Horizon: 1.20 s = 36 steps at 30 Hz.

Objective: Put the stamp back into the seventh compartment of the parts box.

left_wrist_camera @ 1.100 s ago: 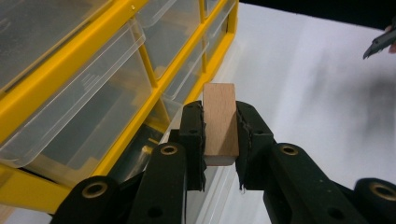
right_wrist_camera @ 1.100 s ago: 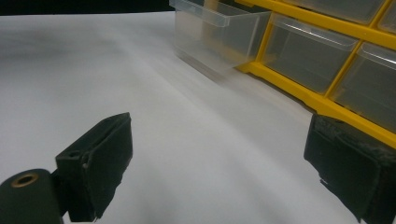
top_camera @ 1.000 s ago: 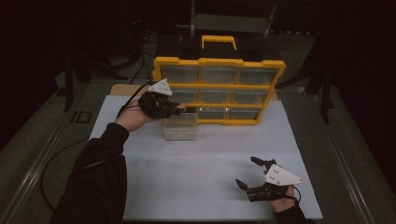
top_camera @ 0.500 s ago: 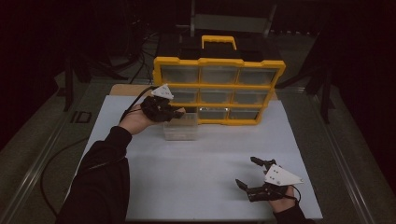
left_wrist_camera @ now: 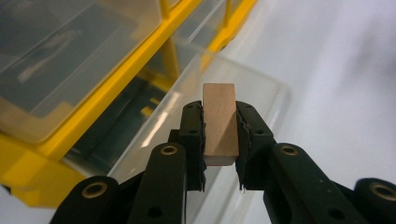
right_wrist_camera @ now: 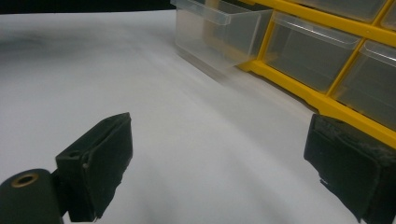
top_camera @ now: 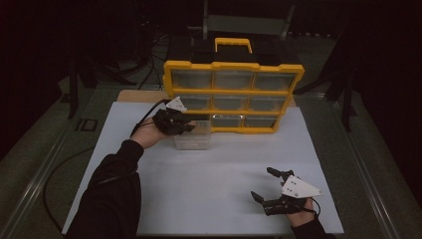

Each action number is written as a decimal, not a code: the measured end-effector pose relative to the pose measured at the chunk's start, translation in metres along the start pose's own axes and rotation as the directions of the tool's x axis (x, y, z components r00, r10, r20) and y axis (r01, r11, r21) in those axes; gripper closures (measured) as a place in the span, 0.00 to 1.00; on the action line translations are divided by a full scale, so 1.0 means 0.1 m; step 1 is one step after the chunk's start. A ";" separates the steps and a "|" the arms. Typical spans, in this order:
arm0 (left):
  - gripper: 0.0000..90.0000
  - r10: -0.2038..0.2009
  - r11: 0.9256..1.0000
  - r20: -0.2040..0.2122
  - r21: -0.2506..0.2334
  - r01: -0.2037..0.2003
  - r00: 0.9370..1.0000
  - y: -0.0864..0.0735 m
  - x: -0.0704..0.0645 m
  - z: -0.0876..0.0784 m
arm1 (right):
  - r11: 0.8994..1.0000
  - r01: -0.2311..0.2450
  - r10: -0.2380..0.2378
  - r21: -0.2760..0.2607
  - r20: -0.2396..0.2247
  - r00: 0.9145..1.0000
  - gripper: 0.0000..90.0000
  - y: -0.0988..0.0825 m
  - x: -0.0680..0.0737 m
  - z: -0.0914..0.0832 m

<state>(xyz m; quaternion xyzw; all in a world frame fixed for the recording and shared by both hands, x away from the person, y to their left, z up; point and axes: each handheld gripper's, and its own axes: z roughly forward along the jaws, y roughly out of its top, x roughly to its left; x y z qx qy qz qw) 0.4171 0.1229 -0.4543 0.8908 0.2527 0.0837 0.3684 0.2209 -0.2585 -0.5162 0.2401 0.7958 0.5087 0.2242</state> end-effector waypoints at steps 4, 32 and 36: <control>0.83 -0.020 1.000 -0.008 0.018 0.020 1.000 -0.04 0.03 0.05 | 1.000 0.000 0.000 0.001 -0.002 1.000 0.09 0.00 0.00 0.00; 0.66 -0.151 0.985 -0.039 0.080 0.153 0.988 -0.05 0.13 0.13 | 1.000 0.000 0.000 0.004 0.001 1.000 0.09 0.00 0.00 0.00; 0.56 -0.155 0.986 -0.040 0.054 0.157 0.987 -0.03 0.12 0.05 | 1.000 -0.001 0.001 0.003 0.002 1.000 0.09 0.00 0.00 0.00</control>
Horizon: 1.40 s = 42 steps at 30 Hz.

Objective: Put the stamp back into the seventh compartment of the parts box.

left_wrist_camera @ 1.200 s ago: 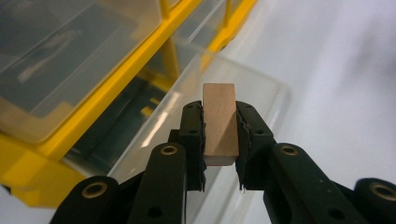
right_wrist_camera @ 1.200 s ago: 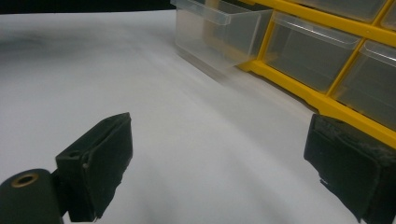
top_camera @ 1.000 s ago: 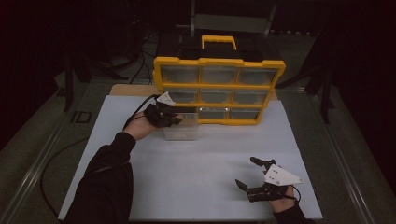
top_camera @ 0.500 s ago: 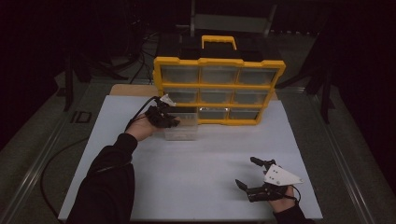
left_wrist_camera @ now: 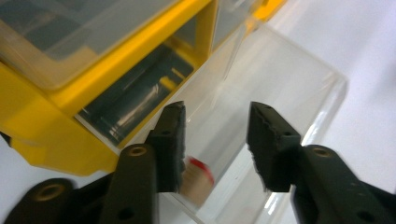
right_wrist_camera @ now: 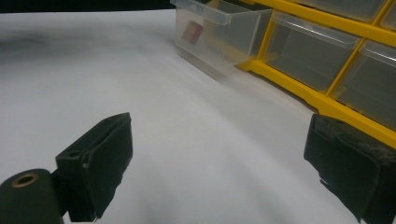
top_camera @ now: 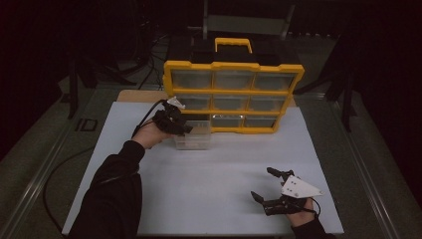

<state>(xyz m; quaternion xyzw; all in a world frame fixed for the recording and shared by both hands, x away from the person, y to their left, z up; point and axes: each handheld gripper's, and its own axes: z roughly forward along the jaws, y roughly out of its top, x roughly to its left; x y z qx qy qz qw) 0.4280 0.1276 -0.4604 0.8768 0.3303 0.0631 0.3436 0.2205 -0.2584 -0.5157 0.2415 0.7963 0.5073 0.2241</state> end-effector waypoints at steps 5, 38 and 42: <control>0.48 -0.008 1.000 -0.001 -0.022 0.008 1.000 0.00 0.00 -0.07 | 1.000 0.002 -0.002 0.001 0.000 1.000 0.09 0.00 0.00 0.00; 0.00 0.023 0.993 0.052 -0.116 -0.017 0.998 -0.23 -0.12 -0.46 | 1.000 0.006 -0.006 0.004 -0.001 1.000 0.09 0.00 0.00 0.01; 0.00 0.022 0.993 0.045 -0.119 -0.016 0.999 -0.28 -0.13 -0.49 | 1.000 0.006 -0.006 0.004 -0.001 1.000 0.09 0.00 0.00 0.01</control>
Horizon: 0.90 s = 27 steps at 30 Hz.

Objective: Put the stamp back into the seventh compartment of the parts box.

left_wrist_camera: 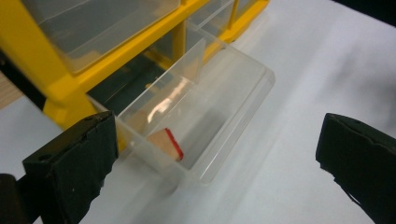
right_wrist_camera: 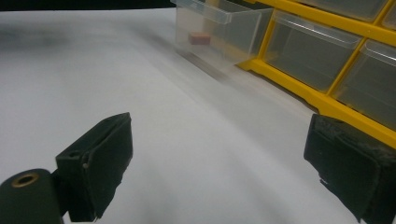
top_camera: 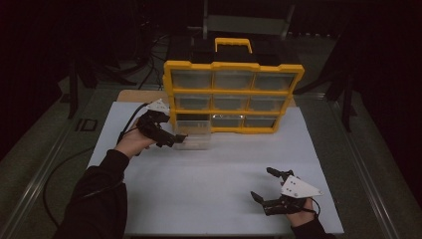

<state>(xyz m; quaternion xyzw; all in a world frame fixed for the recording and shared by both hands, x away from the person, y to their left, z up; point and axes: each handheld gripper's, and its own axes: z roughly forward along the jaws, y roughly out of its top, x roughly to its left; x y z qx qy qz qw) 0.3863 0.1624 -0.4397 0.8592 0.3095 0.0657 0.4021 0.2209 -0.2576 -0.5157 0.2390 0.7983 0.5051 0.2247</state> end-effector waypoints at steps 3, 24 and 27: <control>0.00 0.009 1.000 -0.004 -0.002 -0.009 1.000 -0.03 -0.01 -0.03 | 1.000 -0.001 0.001 0.000 0.000 1.000 0.09 0.00 0.00 0.00; 0.00 0.035 0.999 -0.019 -0.022 -0.035 0.999 -0.32 -0.16 -0.19 | 1.000 -0.001 0.001 0.000 0.000 1.000 0.09 0.00 0.00 0.00; 0.00 0.034 0.999 -0.020 -0.022 -0.035 0.999 -0.38 -0.17 -0.19 | 1.000 -0.001 0.001 -0.003 -0.002 1.000 0.09 0.00 0.00 0.01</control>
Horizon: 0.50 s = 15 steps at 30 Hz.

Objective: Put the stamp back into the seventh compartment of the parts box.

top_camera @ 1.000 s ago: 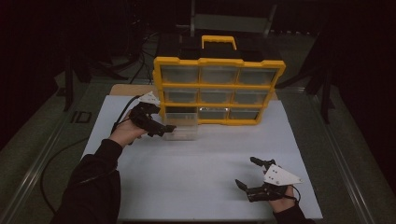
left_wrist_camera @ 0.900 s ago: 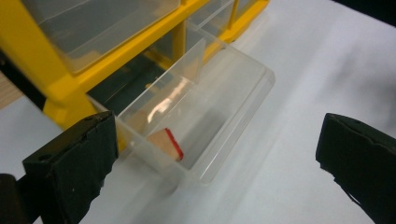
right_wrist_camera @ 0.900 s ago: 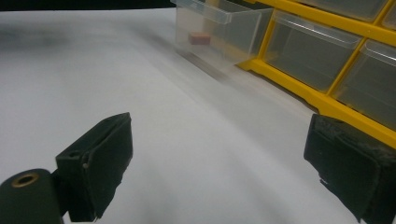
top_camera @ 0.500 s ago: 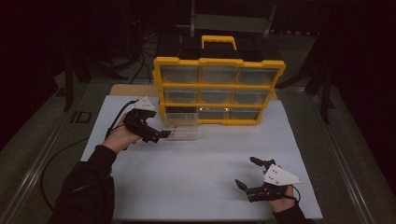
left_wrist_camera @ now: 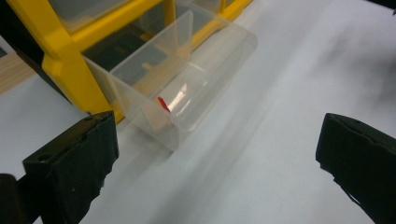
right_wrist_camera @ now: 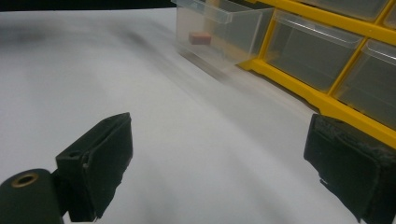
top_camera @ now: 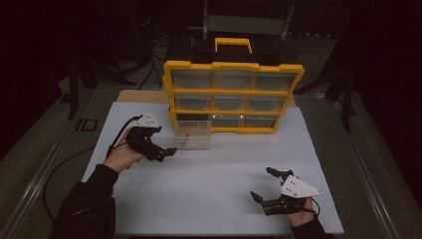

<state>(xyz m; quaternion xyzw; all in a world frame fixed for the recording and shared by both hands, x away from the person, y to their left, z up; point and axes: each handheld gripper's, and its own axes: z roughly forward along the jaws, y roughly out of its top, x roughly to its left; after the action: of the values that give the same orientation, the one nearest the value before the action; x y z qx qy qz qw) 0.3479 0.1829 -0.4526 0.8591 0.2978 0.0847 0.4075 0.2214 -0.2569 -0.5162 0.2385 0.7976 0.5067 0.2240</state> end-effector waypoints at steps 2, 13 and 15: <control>0.00 0.001 1.000 -0.008 -0.006 -0.001 1.000 -0.02 -0.01 -0.01 | 1.000 -0.002 0.002 0.001 -0.001 1.000 0.09 0.00 0.00 0.00; 0.00 0.015 1.000 -0.014 -0.015 -0.016 1.000 -0.22 -0.12 -0.05 | 1.000 -0.001 0.001 0.002 0.001 1.000 0.09 0.00 0.00 -0.01; 0.00 0.011 1.000 -0.010 -0.014 -0.011 1.000 -0.28 -0.14 -0.06 | 1.000 0.000 0.000 0.001 0.002 1.000 0.09 0.00 0.00 -0.01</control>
<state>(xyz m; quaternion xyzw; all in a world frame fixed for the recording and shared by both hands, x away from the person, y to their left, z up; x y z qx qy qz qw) 0.3219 0.1921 -0.4684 0.8573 0.2946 0.0931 0.4118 0.2209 -0.2575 -0.5154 0.2392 0.7977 0.5061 0.2246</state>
